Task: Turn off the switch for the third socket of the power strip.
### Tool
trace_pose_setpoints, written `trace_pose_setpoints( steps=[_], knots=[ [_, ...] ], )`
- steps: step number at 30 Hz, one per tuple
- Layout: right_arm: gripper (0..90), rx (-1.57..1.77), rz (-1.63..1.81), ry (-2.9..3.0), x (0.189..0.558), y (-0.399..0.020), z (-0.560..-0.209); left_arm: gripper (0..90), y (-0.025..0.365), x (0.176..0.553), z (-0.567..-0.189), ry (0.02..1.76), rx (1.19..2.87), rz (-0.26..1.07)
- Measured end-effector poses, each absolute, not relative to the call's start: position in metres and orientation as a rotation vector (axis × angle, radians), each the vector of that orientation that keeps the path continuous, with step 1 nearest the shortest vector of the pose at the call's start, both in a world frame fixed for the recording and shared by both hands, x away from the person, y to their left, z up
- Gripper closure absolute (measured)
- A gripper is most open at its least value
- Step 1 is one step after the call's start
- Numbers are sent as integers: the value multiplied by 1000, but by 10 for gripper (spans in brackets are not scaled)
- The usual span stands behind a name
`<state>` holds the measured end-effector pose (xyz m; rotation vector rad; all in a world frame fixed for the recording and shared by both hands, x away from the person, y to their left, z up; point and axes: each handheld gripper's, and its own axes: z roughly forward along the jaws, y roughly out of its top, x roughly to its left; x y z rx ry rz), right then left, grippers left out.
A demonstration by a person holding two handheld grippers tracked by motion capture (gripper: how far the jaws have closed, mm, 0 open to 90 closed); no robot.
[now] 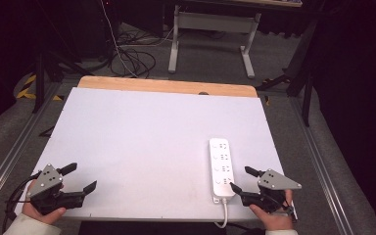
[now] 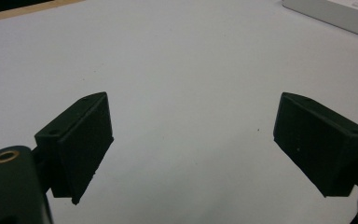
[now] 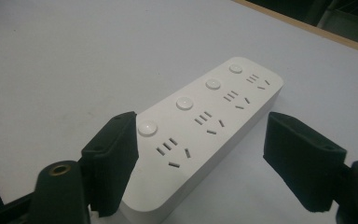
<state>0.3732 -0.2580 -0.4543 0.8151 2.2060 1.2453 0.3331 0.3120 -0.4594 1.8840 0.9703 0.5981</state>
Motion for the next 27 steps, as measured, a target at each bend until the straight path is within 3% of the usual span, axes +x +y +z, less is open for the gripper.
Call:
trace_pose_setpoints(
  steps=[19, 27],
  knots=[
    [269, 804, 1234, 2196, 372, -257, -453, 126, 312, 330, -456, 971, 1890, 656],
    [316, 798, 1235, 2206, 371, -256, -450, 122, 311, 329, -456, 968, 1896, 647]
  ],
)
